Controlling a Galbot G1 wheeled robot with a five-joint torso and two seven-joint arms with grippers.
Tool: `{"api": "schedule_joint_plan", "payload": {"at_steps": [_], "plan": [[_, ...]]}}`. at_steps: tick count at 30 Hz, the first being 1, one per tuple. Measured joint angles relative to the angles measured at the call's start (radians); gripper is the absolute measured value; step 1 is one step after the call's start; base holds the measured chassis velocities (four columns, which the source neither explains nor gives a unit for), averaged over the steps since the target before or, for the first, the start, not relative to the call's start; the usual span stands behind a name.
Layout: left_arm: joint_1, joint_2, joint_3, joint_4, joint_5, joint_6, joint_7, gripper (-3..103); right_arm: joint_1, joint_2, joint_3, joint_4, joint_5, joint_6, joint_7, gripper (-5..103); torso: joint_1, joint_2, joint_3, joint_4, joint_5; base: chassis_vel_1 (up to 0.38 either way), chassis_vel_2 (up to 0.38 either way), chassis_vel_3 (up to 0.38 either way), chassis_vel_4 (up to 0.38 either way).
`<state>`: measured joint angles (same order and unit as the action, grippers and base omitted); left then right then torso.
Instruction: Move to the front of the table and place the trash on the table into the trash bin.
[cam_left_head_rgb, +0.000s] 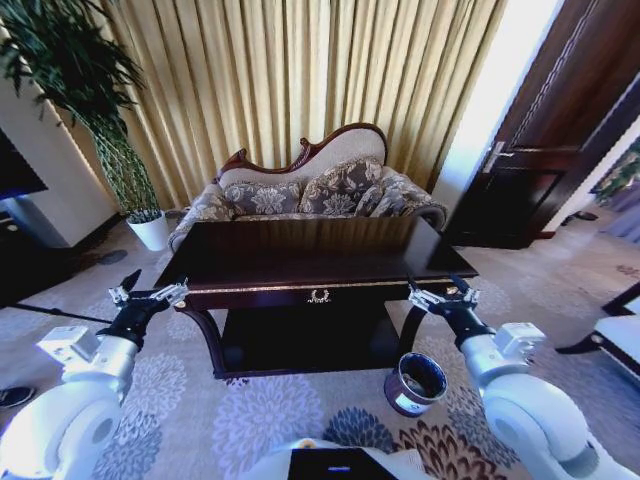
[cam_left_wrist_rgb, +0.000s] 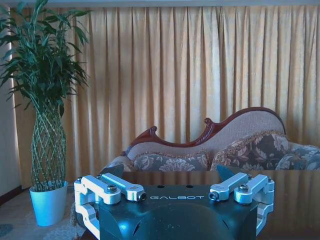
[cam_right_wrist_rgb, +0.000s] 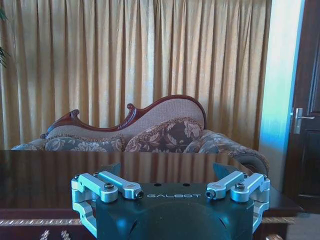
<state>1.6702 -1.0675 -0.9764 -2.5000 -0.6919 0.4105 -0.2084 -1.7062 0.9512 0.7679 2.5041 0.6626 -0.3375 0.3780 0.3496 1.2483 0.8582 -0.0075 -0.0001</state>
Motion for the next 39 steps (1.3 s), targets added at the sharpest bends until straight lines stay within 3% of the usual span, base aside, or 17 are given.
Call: {"api": "schedule_joint_plan", "payload": {"at_steps": [39], "plan": [[0.006,0.000,-0.009,0.000,0.000,0.002,-0.005,100,-0.011,0.006,0.003,-0.004,-0.012,0.011,0.002,100,0.000,0.000,0.000,0.0001,-0.0002,0.187,-0.190,-0.189,0.191]]}}
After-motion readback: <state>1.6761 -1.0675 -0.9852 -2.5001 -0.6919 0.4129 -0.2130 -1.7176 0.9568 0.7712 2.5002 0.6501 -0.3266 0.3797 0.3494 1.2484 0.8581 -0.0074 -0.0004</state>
